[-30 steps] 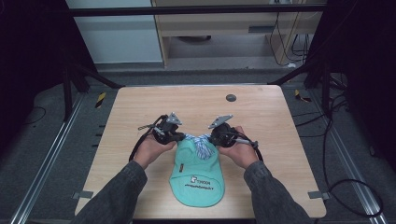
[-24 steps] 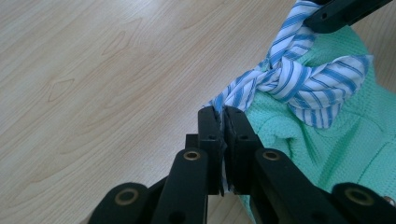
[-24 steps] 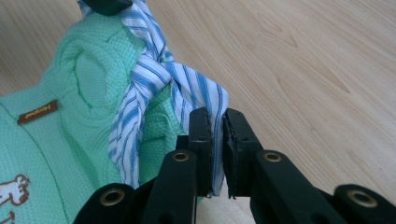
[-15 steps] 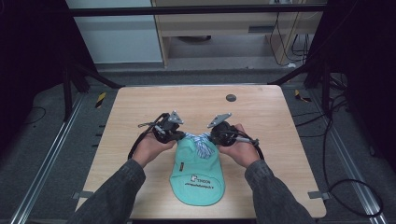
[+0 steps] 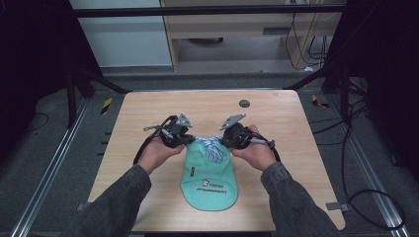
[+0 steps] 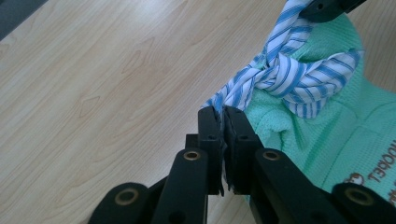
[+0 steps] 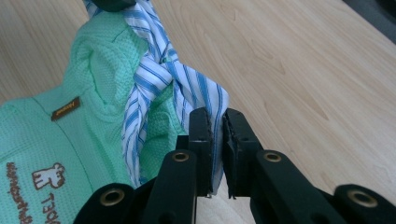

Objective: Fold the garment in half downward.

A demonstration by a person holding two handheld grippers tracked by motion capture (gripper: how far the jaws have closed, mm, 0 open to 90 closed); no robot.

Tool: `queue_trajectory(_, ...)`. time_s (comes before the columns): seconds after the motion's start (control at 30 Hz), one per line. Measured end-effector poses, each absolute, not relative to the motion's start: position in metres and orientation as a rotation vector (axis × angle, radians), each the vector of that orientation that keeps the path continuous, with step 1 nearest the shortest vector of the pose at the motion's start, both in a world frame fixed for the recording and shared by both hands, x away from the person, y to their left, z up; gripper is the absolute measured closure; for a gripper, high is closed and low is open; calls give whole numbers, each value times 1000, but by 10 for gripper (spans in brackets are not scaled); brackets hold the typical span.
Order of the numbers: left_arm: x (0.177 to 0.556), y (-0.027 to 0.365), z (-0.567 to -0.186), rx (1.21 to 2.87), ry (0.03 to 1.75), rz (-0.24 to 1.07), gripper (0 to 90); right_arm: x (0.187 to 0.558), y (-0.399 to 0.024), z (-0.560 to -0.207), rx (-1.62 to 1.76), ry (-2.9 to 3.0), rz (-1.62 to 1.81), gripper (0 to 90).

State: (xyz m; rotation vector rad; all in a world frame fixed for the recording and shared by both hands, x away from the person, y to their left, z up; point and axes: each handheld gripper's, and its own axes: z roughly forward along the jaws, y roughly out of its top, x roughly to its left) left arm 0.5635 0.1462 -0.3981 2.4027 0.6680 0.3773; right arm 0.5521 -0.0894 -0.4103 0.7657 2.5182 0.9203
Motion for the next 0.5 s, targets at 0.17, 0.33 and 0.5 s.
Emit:
queue_trajectory(0.17, 570, 152, -395, 2400, 682, 351, 867, 552, -87, -408, 742, 2496, 950, 827)
queue_trajectory(0.33, 577, 152, -394, 2365, 694, 354, 867, 554, -87, -407, 754, 2476, 952, 829)
queue_trajectory(0.5, 580, 148, -394, 2370, 682, 342, 866, 552, -89, -402, 744, 2473, 928, 829)
